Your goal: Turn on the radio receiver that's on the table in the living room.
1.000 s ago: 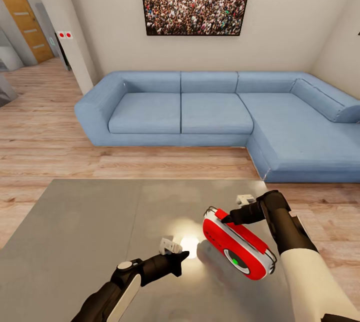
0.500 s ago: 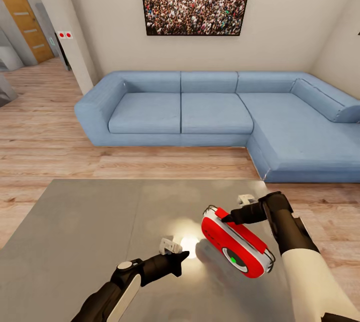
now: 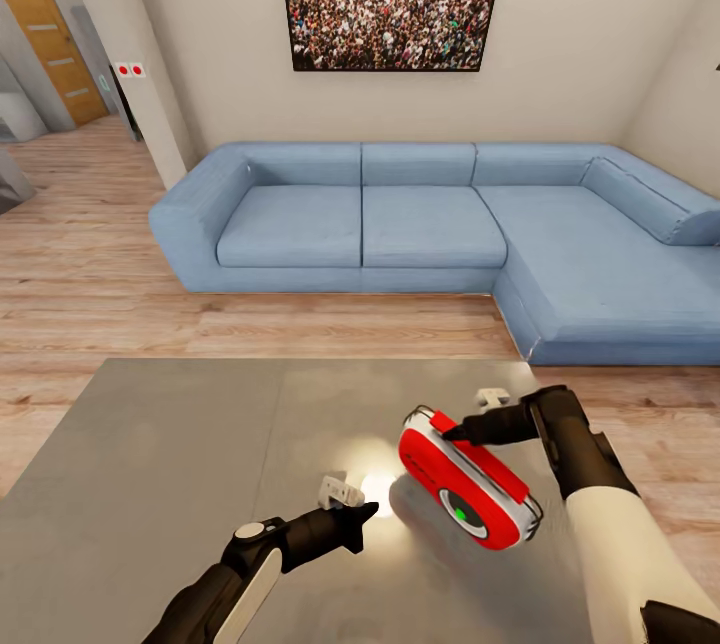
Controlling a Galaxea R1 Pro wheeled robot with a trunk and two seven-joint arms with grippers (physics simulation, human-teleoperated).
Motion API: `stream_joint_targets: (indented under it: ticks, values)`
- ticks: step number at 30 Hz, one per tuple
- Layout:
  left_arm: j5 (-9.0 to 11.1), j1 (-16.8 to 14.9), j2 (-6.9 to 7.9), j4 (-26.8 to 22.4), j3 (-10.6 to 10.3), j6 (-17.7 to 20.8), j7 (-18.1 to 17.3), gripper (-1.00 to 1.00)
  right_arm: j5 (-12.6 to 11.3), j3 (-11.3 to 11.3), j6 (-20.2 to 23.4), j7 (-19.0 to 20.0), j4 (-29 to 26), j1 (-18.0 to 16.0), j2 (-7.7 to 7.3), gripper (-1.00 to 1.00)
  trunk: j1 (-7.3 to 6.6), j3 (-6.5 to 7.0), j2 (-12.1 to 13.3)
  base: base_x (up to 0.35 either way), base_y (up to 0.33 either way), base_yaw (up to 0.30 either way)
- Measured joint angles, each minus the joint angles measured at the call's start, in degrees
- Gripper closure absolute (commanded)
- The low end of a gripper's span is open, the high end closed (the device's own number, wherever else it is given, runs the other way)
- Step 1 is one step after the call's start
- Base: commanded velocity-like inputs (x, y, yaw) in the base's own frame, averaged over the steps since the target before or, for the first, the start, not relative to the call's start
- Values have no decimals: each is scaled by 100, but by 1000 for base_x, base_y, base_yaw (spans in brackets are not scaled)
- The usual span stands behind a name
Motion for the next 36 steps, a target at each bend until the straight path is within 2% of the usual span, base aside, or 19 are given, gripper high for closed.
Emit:
stream_joint_targets:
  ticks: [10,24,29,36]
  values:
    - [-1,0,0,-5,0,-4,-10,100,-99,-290,-124,23,131,-10,-1,100,0,0,0,0,0,0]
    - [-1,0,0,-4,0,-4,-9,100,-110,-338,-412,7,193,-10,30,100,0,0,0,0,0,0]
    - [-1,0,0,-4,0,-4,-9,100,-137,-350,-538,1,387,-9,27,100,0,0,0,0,0,0]
    - [-1,0,0,-3,0,-5,-8,100,-258,-536,-846,-16,503,-9,29,100,0,0,0,0,0,0]
